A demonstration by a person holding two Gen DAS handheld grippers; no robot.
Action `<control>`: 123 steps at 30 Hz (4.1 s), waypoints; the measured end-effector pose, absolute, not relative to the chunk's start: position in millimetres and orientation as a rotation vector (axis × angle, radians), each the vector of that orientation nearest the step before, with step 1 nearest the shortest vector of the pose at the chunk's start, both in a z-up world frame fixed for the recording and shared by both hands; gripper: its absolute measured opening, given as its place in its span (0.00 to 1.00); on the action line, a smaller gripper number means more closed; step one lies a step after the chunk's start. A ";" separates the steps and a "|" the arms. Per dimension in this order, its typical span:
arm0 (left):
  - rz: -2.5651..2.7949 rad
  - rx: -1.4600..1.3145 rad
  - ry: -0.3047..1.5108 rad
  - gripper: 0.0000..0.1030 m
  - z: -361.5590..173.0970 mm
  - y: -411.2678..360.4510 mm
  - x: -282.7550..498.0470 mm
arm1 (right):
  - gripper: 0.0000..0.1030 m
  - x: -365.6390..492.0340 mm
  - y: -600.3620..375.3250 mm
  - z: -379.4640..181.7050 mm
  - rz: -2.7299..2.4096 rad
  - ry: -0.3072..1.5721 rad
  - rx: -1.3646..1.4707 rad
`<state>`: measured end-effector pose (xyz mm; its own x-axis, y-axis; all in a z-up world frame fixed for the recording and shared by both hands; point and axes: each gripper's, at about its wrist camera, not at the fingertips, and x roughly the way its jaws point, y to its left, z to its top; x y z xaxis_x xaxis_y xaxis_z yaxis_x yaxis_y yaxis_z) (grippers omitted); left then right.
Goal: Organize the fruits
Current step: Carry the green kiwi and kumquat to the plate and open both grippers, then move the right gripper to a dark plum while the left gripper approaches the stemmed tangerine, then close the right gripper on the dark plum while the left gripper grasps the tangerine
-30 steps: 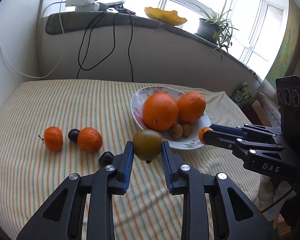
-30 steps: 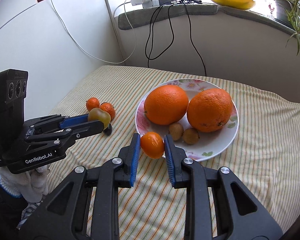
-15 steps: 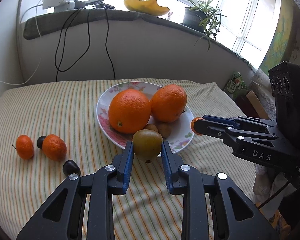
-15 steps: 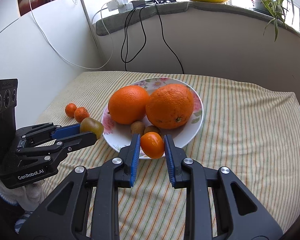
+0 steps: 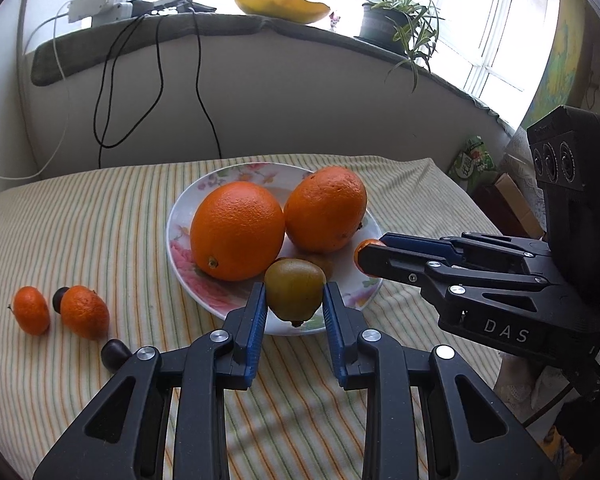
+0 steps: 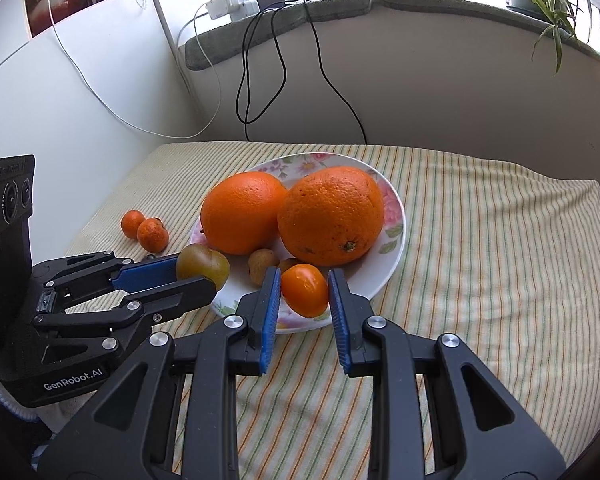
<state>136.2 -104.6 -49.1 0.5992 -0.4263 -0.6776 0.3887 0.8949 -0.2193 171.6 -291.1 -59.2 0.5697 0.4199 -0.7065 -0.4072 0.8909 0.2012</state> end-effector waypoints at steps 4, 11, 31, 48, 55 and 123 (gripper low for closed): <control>-0.469 -0.034 0.794 0.26 -49.3 -107.1 137.0 | 0.25 172.9 -287.9 -60.5 0.495 0.833 0.005; -0.440 -0.012 0.775 0.48 -48.6 -107.1 137.5 | 0.26 173.5 -285.4 -62.0 0.497 0.830 -0.006; -0.411 -0.015 0.759 0.56 -44.2 -92.6 127.1 | 0.81 162.1 -295.2 -44.0 0.433 0.763 -0.002; -0.264 -0.036 0.745 0.66 -48.6 -11.0 107.7 | 0.91 141.7 -260.7 -26.0 0.490 0.711 -0.073; -0.204 -0.075 0.747 0.66 -54.2 24.4 107.7 | 0.91 133.5 -234.4 -24.7 0.576 0.705 -0.086; -0.188 -0.198 0.846 0.32 -83.0 73.0 157.3 | 0.22 169.4 -119.0 -94.4 0.773 0.950 -0.159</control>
